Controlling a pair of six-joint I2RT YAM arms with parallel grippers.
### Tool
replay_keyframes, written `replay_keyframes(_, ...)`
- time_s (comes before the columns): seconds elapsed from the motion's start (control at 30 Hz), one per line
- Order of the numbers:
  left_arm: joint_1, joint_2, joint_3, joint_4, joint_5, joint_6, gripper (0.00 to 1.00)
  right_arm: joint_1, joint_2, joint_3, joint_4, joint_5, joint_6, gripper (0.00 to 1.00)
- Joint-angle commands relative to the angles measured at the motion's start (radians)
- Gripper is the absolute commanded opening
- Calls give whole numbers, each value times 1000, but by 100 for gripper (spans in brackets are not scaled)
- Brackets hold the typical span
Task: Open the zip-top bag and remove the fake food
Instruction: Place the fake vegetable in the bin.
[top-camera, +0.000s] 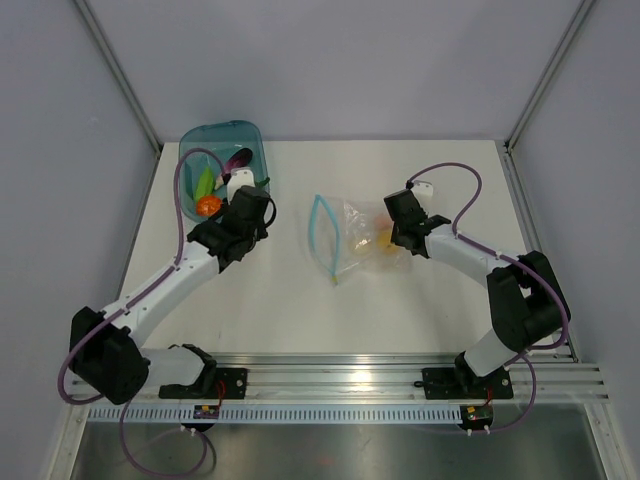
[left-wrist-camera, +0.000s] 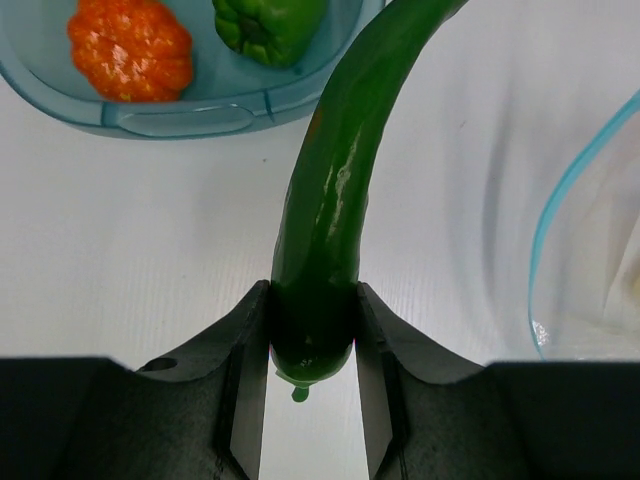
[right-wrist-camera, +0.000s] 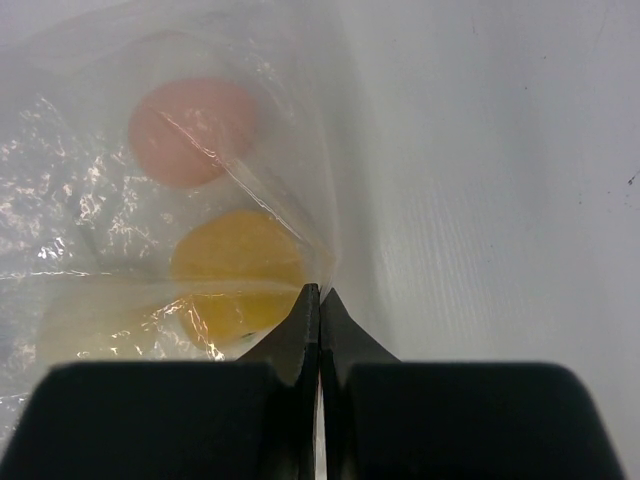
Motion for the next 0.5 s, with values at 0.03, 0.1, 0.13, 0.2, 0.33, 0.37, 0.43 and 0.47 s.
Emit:
replay_keyframes(0.03, 23, -141, -63, 174, -69, -39, 11, -7, 2, 33, 9, 30, 8, 0)
replay_keyframes(0.1, 36, -154, -86, 198, -64, -42, 11, -6, 0, 32, 14, 25, 8, 0)
replay_keyframes(0.13, 45, -145, -83, 211, -59, -45, 11, -7, 0, 32, 14, 22, 8, 0)
replay_keyframes(0.2, 90, -123, -58, 207, -37, -76, 10, -7, 2, 36, 11, 19, 8, 0)
replay_keyframes(0.33, 200, -53, -50, 265, 127, -157, 10, -7, -6, 33, 18, 10, 8, 0)
replay_keyframes(0.37, 213, -36, -46, 271, 129, -171, 10, -7, -7, 32, 18, 7, 8, 0)
replay_keyframes(0.43, 246, -1, -3, 276, 114, -191, 10, -7, -8, 30, 20, 2, 10, 0)
replay_keyframes(0.47, 255, 50, 18, 265, 106, -194, 10, -7, -8, 30, 20, -2, 11, 0)
